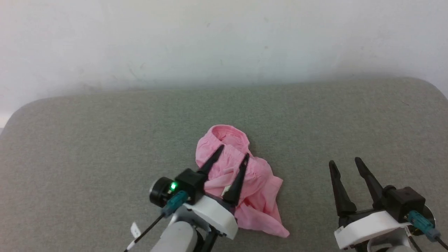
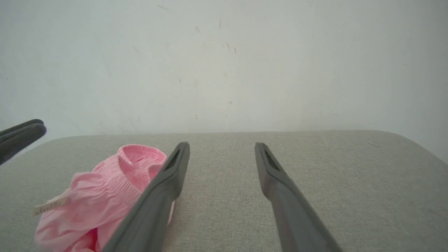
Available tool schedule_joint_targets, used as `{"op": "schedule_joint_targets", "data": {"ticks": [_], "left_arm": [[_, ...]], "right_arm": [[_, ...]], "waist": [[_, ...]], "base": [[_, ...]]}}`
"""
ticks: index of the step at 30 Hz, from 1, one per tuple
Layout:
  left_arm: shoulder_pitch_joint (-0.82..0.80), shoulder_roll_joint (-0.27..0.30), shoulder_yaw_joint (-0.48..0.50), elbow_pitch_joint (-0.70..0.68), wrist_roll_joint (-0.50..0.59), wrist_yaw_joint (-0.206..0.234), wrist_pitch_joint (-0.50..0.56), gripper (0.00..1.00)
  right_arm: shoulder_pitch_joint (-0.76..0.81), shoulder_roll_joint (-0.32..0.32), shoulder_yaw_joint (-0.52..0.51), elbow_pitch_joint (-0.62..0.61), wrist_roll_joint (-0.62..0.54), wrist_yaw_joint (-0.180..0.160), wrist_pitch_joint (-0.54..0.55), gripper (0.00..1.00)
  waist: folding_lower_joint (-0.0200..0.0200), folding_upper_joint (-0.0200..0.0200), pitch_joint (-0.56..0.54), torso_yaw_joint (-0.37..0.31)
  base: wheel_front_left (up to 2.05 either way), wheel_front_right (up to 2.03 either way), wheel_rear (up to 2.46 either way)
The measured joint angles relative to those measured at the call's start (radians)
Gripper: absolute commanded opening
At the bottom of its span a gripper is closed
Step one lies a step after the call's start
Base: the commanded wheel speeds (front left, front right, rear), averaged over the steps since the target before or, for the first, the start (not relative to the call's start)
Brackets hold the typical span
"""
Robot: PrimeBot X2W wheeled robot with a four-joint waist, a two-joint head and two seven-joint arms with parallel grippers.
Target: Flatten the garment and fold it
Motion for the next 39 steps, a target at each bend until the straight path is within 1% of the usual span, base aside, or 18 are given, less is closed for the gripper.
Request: {"op": "schedule_joint_targets", "data": {"ticks": [3,7,12,18,21,24,26,32,36,39], "left_arm": [[0.034,0.009,0.051,-0.082,0.020,0.031,0.000,1.00],[0.082,0.021,0.128,-0.159,0.037,0.057,0.000,1.00],[0.158,0.038,0.239,-0.202,0.038,0.085,0.000,1.00],[0.235,0.061,0.340,-0.200,0.040,0.096,0.000,1.00],[0.247,0.074,0.366,-0.192,0.048,0.100,0.000,1.00],[0.250,0.077,0.382,-0.188,0.053,0.100,0.000,1.00],[0.250,0.076,0.387,-0.188,0.056,0.100,0.000,1.00],[0.250,0.061,0.391,-0.186,0.063,0.092,0.000,1.00],[0.249,0.041,0.392,-0.182,0.063,0.081,0.000,1.00],[0.248,0.033,0.394,-0.177,0.063,0.074,0.000,1.00]], "right_arm": [[0.012,0.000,-0.006,-0.011,-0.002,0.000,0.009,1.00],[0.023,0.000,-0.005,-0.023,-0.009,0.000,0.032,1.00],[0.038,0.000,-0.006,-0.034,-0.035,0.000,0.049,1.00],[0.055,0.000,-0.008,-0.040,-0.039,0.000,0.100,1.00],[0.046,-0.001,0.021,-0.035,-0.049,0.000,0.160,1.00],[-0.003,-0.006,0.093,-0.026,-0.054,0.000,0.237,1.00],[-0.055,-0.026,0.147,-0.014,-0.040,0.000,0.297,1.00],[-0.192,-0.120,0.264,0.065,0.072,0.000,0.511,1.00],[-0.260,-0.168,0.332,0.134,0.186,0.000,0.609,1.00],[-0.288,-0.196,0.374,0.186,0.254,0.000,0.657,1.00]], "waist": [[0.0001,0.0000,-0.010,0.015],[0.0000,0.0000,-0.023,0.030],[0.0000,0.0000,-0.037,0.041],[-0.0001,0.0000,-0.042,0.058],[0.0000,0.0000,-0.036,0.071],[0.0000,0.0000,-0.026,0.088],[0.0000,0.0000,-0.018,0.102],[0.0001,0.0000,0.003,0.154],[0.0001,0.0000,0.016,0.190],[0.0001,0.0000,0.024,0.213]], "base": [[0.00,0.00,0.00],[0.00,0.00,0.00],[0.00,0.00,0.00],[0.00,0.00,0.00],[0.00,0.00,0.00],[0.00,0.00,0.00],[0.00,0.00,0.00],[0.00,0.00,0.00],[0.00,0.00,0.00],[0.00,0.00,0.00]]}}
